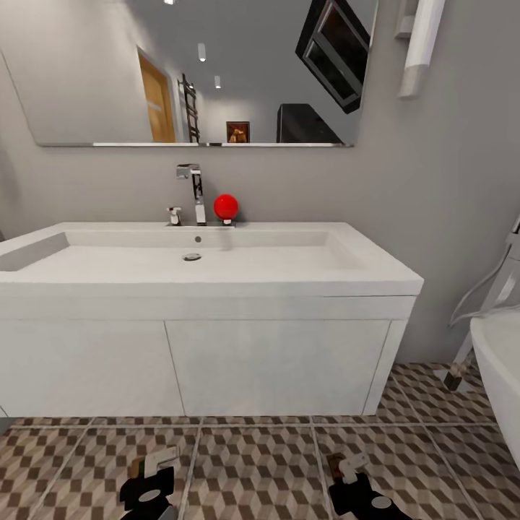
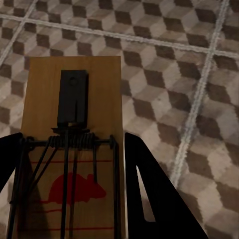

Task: Take the four mousetraps from the cabinet in the bathroom and place them on the bathroom floor. Make sure all four end up on the same floor surface, and ensure that at least two of them are either under or directly next to the same bathroom sink.

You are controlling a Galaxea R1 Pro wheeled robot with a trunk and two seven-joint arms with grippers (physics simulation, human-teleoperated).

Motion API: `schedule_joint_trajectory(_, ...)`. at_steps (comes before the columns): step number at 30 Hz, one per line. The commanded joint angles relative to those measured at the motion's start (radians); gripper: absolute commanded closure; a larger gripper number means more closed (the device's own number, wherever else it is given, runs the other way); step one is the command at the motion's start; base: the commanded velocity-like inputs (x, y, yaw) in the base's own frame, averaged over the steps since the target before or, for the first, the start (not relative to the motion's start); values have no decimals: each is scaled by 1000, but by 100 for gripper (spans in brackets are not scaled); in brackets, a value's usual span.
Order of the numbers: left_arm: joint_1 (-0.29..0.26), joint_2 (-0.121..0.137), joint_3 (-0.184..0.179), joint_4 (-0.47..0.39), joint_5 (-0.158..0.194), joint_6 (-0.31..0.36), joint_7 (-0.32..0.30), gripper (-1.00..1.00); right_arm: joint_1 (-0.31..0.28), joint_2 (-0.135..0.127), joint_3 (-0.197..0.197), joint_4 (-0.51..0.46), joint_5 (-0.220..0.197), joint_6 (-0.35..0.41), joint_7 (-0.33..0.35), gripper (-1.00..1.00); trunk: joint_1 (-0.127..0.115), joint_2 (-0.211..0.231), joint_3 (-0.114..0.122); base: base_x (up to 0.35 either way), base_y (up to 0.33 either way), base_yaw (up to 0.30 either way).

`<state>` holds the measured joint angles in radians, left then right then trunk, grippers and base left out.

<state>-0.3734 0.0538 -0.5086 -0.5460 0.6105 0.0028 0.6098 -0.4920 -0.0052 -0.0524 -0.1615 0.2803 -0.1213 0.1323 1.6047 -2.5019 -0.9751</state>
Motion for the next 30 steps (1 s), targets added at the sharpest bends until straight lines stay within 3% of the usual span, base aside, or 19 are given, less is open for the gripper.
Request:
schedule_joint_trajectory(1, -1, 1, -9, -2, 5, 2, 10, 100, 0, 0, -6, 0, 7, -4, 4, 100, 0, 0, -1, 13, 0, 0)
schedule_joint_trajectory(30, -1, -1, -9, -2, 6, 7, 8, 100, 0, -1, -6, 1, 7, -6, 4, 100, 0, 0, -1, 42, 34, 0)
